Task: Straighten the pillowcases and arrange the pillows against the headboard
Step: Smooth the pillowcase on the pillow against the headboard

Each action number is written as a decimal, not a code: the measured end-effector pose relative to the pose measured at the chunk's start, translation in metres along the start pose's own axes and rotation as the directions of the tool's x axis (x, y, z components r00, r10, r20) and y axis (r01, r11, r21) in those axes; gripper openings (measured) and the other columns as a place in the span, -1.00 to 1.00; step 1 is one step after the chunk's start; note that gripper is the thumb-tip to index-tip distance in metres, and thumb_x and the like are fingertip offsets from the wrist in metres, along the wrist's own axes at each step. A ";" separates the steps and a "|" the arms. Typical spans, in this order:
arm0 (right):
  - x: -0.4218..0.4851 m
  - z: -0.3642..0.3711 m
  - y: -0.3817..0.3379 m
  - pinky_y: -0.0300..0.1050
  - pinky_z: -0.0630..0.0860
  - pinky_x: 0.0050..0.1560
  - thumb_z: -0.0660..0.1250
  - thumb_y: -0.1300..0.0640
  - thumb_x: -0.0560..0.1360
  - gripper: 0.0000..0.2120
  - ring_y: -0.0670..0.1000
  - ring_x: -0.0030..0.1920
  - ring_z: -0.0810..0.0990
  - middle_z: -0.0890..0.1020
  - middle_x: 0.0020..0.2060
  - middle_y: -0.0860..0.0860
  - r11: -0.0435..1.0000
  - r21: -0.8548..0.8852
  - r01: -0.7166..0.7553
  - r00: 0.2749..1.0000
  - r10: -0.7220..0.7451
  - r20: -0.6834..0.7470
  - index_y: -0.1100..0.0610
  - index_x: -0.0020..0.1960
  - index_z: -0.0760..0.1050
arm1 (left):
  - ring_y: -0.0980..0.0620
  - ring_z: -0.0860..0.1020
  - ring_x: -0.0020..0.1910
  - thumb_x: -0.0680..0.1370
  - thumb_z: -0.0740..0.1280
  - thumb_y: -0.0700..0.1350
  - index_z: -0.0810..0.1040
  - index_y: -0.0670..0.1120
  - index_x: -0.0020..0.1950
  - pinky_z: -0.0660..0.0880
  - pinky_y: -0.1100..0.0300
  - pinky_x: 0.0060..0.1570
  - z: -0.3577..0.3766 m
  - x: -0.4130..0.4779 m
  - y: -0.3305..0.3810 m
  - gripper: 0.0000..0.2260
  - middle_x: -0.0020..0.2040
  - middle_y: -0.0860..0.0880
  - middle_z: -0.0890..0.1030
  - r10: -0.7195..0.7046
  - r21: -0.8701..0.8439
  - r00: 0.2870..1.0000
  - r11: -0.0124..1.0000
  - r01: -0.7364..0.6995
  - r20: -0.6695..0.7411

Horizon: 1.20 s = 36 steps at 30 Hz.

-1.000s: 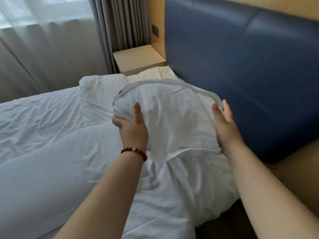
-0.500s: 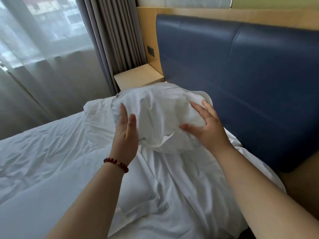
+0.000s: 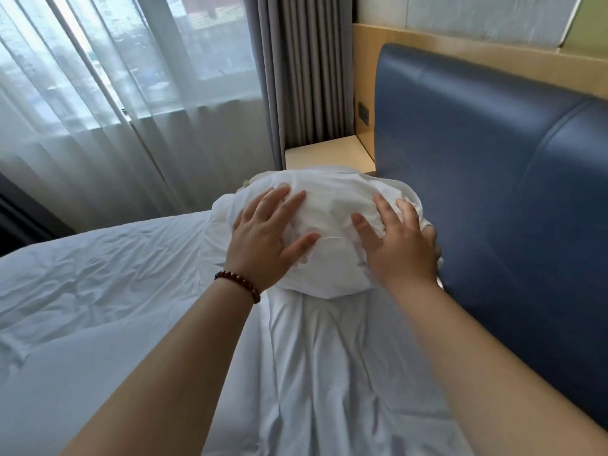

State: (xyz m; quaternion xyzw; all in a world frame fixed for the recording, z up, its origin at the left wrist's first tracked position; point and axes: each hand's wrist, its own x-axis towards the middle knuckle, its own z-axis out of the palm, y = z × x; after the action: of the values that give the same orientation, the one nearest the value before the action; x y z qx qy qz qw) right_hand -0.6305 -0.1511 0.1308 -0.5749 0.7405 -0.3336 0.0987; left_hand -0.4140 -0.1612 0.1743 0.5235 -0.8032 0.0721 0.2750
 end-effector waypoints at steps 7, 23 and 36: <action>0.041 -0.007 0.017 0.41 -0.18 0.42 -0.21 -0.54 0.42 -0.23 0.26 0.55 -0.18 -0.09 0.59 0.00 0.960 -0.044 0.276 0.954 -0.279 -0.108 -0.23 0.53 0.12 | -0.05 0.29 0.48 0.52 0.05 0.34 0.39 0.14 0.47 0.13 0.05 0.47 0.031 0.059 0.010 -0.42 0.48 0.07 0.37 -0.041 -0.052 0.999 0.998 0.042 0.025; 0.165 0.058 -0.022 0.19 0.21 0.40 -0.02 -0.54 0.40 -0.21 0.08 0.42 0.32 0.39 0.41 -0.08 0.934 -0.086 0.346 0.938 -0.344 0.035 -0.21 0.53 0.09 | 0.16 0.30 0.47 0.57 0.14 0.28 0.24 0.07 0.55 0.25 0.11 0.47 0.105 0.071 -0.063 -0.41 0.51 0.10 0.32 -0.560 -0.719 0.828 0.587 0.373 -0.027; 0.296 0.201 -0.062 0.29 0.19 0.42 0.12 -0.68 0.15 0.11 0.13 0.48 0.24 0.27 0.49 -0.03 0.952 -0.173 0.252 0.965 -0.233 0.124 -0.24 0.55 -0.18 | -0.06 0.31 0.46 0.51 0.31 0.27 0.15 0.03 0.57 0.29 -0.04 0.41 0.297 0.041 -0.208 -0.28 0.53 -0.02 0.27 -0.812 -0.651 0.238 -0.215 0.728 0.533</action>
State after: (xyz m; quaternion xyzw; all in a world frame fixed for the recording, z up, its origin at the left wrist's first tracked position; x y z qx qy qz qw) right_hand -0.5700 -0.5065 0.0859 -0.6844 0.6864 -0.2425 0.0403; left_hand -0.3525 -0.4060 -0.0894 0.6873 -0.2020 -0.4848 0.5018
